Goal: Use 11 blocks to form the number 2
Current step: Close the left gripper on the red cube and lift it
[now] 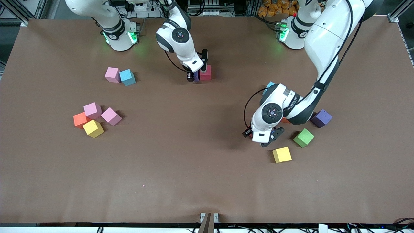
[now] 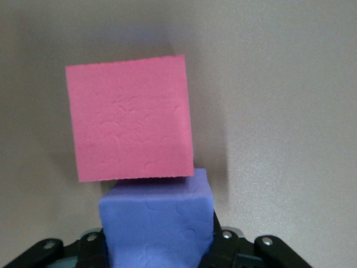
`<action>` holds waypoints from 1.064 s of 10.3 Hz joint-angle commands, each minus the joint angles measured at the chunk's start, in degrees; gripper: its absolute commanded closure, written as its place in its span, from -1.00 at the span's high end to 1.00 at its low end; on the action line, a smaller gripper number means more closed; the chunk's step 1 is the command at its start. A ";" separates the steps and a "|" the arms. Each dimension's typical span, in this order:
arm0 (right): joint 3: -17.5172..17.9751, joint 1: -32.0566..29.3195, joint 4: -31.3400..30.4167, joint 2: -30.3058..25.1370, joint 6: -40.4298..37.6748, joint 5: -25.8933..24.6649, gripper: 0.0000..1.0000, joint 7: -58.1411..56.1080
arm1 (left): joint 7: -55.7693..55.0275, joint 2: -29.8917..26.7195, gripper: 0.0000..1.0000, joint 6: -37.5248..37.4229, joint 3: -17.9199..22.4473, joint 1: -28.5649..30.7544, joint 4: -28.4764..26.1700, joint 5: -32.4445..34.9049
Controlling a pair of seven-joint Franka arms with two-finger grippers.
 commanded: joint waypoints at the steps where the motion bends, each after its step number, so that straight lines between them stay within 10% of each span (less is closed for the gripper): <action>1: 0.63 -0.49 0.80 1.51 1.09 -0.62 -0.19 -0.37 | -1.24 0.20 0.16 -0.84 -0.49 0.39 0.92 1.19; 8: 1.07 -0.23 0.89 1.95 2.32 -0.53 -0.08 -0.37 | -13.87 -2.16 -0.05 -2.07 -1.28 -0.05 0.48 0.66; 10: 1.07 -0.23 0.89 2.38 2.32 -0.53 0.99 -0.11 | -17.40 -3.84 -0.07 -7.15 -3.99 0.65 0.13 -0.04; 11: 1.07 -0.23 0.89 2.30 2.23 -0.53 1.00 0.07 | -21.59 -4.63 -0.07 -7.78 -4.35 0.74 -0.40 -1.44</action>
